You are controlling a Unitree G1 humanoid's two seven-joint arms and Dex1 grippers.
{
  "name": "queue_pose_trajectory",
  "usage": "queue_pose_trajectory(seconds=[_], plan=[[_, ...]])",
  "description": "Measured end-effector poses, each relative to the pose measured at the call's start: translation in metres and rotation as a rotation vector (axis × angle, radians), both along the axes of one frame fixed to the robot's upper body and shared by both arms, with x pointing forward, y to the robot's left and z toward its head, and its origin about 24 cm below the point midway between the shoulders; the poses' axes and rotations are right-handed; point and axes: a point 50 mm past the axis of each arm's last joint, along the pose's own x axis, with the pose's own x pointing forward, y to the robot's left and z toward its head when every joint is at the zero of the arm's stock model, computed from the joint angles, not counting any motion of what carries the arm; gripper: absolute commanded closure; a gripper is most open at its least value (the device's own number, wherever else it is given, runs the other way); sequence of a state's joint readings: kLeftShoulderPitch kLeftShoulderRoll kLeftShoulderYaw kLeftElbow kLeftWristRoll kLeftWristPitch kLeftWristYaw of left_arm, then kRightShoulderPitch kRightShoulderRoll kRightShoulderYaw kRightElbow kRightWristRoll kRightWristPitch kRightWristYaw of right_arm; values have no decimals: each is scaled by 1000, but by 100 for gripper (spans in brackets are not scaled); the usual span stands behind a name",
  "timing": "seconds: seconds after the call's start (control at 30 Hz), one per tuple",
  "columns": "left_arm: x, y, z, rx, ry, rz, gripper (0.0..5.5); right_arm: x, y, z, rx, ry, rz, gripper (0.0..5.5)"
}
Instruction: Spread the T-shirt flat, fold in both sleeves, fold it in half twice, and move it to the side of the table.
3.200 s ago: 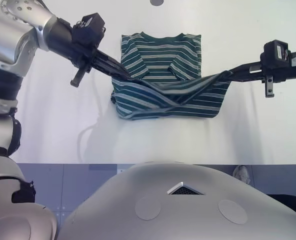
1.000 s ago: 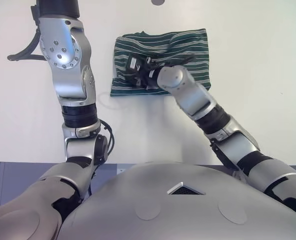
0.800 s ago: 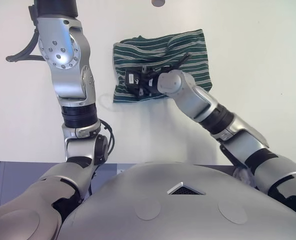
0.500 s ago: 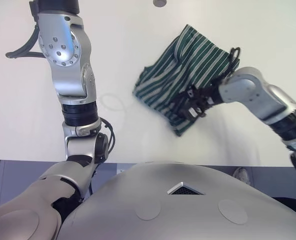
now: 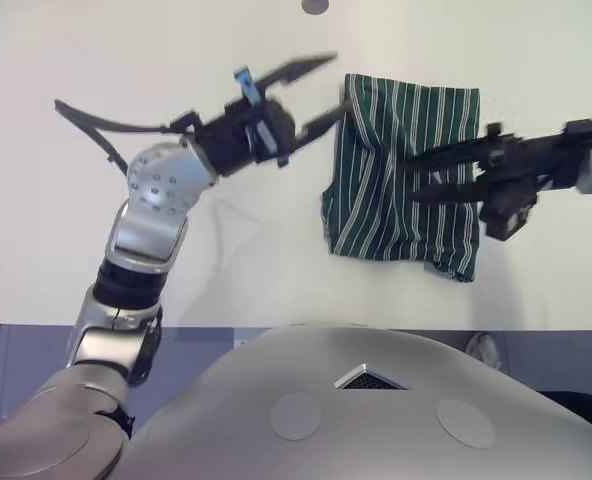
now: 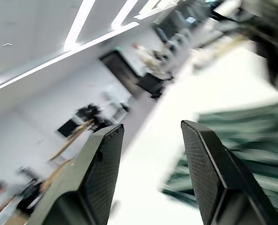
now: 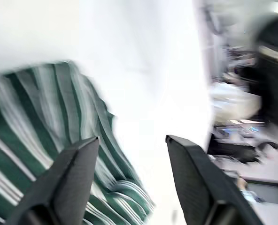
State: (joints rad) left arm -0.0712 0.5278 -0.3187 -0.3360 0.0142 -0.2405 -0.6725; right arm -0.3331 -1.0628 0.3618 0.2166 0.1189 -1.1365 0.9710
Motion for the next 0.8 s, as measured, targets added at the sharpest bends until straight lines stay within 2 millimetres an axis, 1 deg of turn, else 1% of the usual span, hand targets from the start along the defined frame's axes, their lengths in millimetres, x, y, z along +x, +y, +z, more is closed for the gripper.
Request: queue_pose_trajectory(seconds=[0.03, 0.07, 0.13, 0.17, 0.23, 0.27, 0.3, 0.37, 0.4, 0.43, 0.5, 0.57, 0.67, 0.73, 0.8], plan=[[-6, 1, -10, 56, -12, -40, 279, 1, -14, -1, 10, -24, -44, 282], [-13, 6, -26, 143, -25, -75, 263, -3, -35, -8, -12, -25, -109, 282], [-24, 9, -52, 306, -87, -175, 225, -20, -58, -28, -39, 13, -160, 249], [-29, 9, -64, 353, -116, -212, 205, -31, -66, -37, -46, 34, -173, 224], [-35, 7, -78, 404, -179, -260, 170, -46, -75, -46, -37, 45, -196, 184], [-38, 8, -85, 405, -214, -266, 154, -57, -83, -53, -47, 66, -220, 162], [-40, 8, -88, 401, -257, -264, 138, -69, -91, -60, -71, 99, -237, 142], [-40, 6, -92, 391, -310, -257, 109, -80, -99, -65, -106, 126, -258, 101], [-40, 5, -92, 381, -318, -252, 94, -82, -100, -67, -106, 132, -264, 76], [-38, 2, -93, 375, -341, -248, 84, -85, -101, -68, -120, 138, -265, 62], [-34, -2, -94, 359, -363, -235, 61, -87, -101, -71, -142, 149, -257, 61], [-29, -6, -93, 359, -387, -237, 61, -91, -98, -77, -142, 156, -247, 61], [-24, -15, -93, 378, -418, -245, 61, -90, -87, -84, -84, 108, -255, 61], [-24, -16, -94, 368, -421, -238, 58, -88, -79, -89, -49, 83, -252, 114], [-22, -19, -95, 358, -429, -243, 98, -87, -70, -94, -27, 69, -242, 156]])
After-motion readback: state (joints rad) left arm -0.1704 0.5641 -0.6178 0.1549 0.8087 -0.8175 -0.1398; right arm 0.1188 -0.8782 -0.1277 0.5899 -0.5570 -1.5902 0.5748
